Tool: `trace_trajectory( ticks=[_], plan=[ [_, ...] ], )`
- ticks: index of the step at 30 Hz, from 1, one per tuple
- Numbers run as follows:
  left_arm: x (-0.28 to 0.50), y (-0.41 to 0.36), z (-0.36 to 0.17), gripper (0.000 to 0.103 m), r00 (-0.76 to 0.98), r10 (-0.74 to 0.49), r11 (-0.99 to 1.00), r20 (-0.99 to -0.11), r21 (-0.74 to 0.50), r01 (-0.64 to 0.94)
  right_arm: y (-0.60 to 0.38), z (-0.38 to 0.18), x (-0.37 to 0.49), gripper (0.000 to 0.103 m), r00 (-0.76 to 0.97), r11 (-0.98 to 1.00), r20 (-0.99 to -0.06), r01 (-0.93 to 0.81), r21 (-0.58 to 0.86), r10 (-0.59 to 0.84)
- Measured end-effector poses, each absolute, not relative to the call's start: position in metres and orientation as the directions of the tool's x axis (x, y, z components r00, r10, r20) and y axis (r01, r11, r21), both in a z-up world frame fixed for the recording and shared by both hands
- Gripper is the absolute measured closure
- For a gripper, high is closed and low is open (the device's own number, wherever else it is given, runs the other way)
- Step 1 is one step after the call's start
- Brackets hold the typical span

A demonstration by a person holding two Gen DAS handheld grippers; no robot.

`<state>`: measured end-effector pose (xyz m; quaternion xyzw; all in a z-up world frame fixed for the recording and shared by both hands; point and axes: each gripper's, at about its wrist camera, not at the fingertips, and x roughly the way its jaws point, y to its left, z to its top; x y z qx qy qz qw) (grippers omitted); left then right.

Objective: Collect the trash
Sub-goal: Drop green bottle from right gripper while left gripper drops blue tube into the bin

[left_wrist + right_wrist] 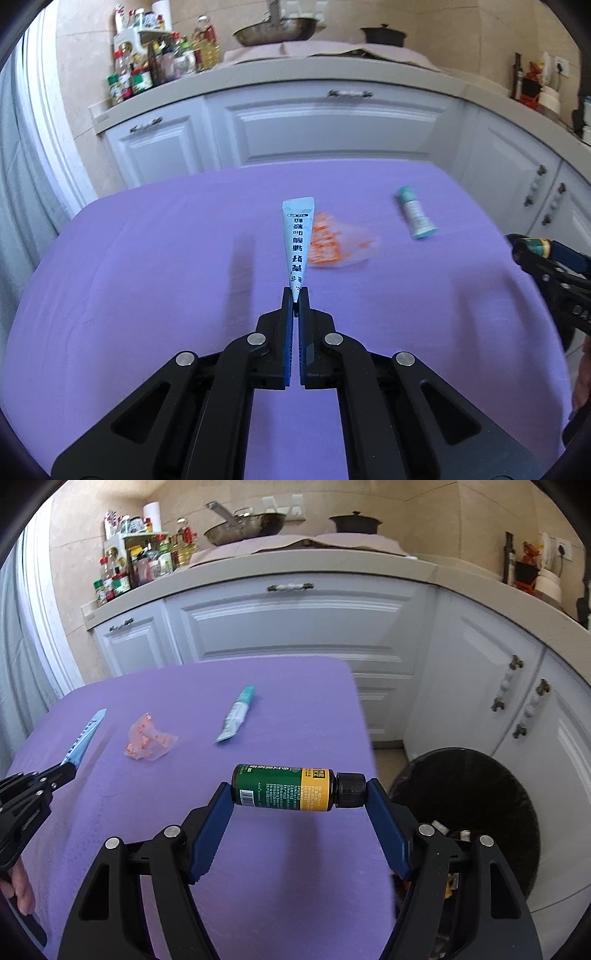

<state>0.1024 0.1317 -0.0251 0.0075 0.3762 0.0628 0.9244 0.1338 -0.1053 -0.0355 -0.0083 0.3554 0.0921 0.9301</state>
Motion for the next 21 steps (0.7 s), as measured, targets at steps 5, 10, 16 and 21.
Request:
trace_trajectory(
  ticks=[5, 10, 16, 21],
  plan=[
    [0.102, 0.095, -0.014, 0.1, 0.735, 0.065, 0.998, -0.675, 0.047, -0.045, -0.13, -0.03, 0.126, 0.032, 0.756, 0.991, -0.644, -0.129, 0.032, 0.119],
    [0.106, 0.049, -0.011, 0.1, 0.746, -0.002, 0.998, -0.666, 0.04, 0.038, -0.168, -0.025, 0.118, 0.032, 0.779, 0.999, -0.626, -0.052, 0.008, 0.046],
    [0.113, -0.01, -0.014, 0.1, 0.738, -0.086, 0.99, -0.67, 0.028, 0.141, -0.218, -0.027, 0.111, 0.032, 0.788, 0.998, -0.613, 0.052, -0.028, -0.058],
    [0.12, -0.055, -0.021, 0.1, 0.726, -0.129, 0.977, -0.676, 0.04, 0.211, -0.248, -0.032, 0.107, 0.032, 0.783, 0.992, -0.611, 0.112, -0.05, -0.119]
  ],
)
